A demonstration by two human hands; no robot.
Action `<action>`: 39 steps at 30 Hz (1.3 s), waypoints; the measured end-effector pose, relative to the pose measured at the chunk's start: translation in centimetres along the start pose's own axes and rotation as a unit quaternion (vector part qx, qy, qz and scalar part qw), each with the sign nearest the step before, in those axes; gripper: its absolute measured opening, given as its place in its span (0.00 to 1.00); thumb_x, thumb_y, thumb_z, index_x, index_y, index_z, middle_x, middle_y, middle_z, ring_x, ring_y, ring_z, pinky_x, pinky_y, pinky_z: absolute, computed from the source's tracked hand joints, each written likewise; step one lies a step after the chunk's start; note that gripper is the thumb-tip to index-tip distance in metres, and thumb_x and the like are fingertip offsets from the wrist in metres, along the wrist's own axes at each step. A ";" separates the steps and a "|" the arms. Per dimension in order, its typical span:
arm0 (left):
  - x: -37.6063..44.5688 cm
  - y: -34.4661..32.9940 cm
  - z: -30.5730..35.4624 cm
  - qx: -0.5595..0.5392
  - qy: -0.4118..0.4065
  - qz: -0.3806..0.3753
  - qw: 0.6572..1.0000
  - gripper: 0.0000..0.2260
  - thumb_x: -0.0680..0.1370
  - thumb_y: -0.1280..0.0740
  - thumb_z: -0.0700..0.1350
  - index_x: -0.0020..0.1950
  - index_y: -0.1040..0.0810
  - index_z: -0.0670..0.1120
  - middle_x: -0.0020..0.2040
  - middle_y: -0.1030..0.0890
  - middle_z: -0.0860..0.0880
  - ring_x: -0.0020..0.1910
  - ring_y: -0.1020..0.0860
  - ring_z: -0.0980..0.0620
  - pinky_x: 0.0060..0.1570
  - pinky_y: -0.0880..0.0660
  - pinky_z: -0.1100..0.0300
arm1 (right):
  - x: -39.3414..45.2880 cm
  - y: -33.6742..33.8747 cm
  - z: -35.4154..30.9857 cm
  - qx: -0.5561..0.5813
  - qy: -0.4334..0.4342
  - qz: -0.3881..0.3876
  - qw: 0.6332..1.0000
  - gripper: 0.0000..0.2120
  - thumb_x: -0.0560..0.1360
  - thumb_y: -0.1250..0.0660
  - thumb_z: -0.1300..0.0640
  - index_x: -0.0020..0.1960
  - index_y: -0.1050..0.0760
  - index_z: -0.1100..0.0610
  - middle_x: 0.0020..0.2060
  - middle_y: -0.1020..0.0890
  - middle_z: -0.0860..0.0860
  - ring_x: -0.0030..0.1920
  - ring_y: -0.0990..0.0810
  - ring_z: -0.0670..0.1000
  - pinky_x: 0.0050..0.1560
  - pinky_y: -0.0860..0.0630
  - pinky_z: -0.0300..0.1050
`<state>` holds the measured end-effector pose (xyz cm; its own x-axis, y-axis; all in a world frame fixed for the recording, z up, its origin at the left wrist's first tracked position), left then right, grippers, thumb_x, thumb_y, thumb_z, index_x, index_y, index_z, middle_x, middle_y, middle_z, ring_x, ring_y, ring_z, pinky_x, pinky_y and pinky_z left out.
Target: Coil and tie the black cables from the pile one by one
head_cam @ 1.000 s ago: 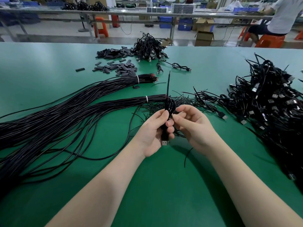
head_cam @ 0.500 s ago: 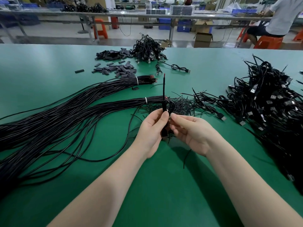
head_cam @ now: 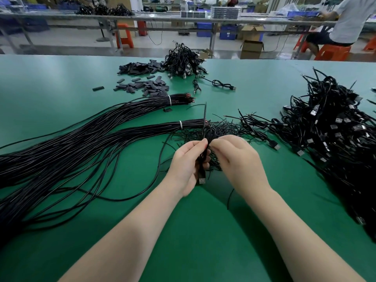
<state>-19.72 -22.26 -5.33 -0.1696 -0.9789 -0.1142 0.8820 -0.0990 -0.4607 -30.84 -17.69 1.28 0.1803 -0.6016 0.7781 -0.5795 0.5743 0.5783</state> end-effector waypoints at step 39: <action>0.2 -0.7 0.1 -0.035 -0.061 -0.059 0.996 0.03 0.72 0.32 0.44 0.44 0.20 0.46 0.40 0.18 0.50 0.39 0.20 0.54 0.41 0.23 0.62 | -2.3 -2.8 3.1 0.523 -0.592 -0.118 0.602 0.07 0.73 0.28 0.55 0.40 0.19 0.58 0.32 0.17 0.51 0.29 0.21 0.45 0.29 0.25 0.34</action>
<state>-20.34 -22.37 -4.88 -0.2114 -0.9761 0.0509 0.8253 -0.2062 -0.5257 -32.06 -19.67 -2.90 0.0220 -0.9278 -0.3725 -0.9435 0.1039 -0.3145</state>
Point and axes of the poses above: each hand's wrist, its own x-axis towards the middle knuckle, its own y-axis out of the back of the hand, z = x × y, the point moved 6 cm from there along x, towards the middle knuckle
